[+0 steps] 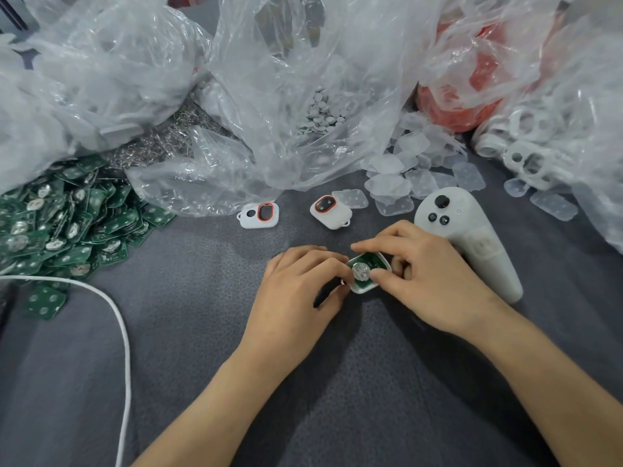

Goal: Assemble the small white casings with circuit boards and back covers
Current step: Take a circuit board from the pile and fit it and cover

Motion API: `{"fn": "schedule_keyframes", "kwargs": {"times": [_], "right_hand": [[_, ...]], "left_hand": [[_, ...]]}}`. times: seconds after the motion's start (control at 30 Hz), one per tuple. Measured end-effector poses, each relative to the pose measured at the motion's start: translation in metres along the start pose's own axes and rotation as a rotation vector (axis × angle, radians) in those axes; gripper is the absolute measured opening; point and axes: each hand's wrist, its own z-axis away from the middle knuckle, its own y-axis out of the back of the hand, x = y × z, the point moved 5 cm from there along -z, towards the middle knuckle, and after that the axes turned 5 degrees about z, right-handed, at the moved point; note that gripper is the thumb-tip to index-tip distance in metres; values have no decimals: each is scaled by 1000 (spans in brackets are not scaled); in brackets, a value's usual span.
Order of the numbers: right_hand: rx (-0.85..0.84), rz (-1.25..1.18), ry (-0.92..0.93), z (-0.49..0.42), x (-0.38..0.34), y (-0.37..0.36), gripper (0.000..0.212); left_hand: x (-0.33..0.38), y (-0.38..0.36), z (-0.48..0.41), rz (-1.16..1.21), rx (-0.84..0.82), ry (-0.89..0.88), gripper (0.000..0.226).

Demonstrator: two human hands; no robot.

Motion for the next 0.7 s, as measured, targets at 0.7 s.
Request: {"fn": "schedule_keyframes", "kwargs": {"times": [0.7], "right_hand": [[-71, -44, 44, -2, -4, 6, 13]], "left_hand": [[0, 0, 1, -17, 18, 27, 17]]}}
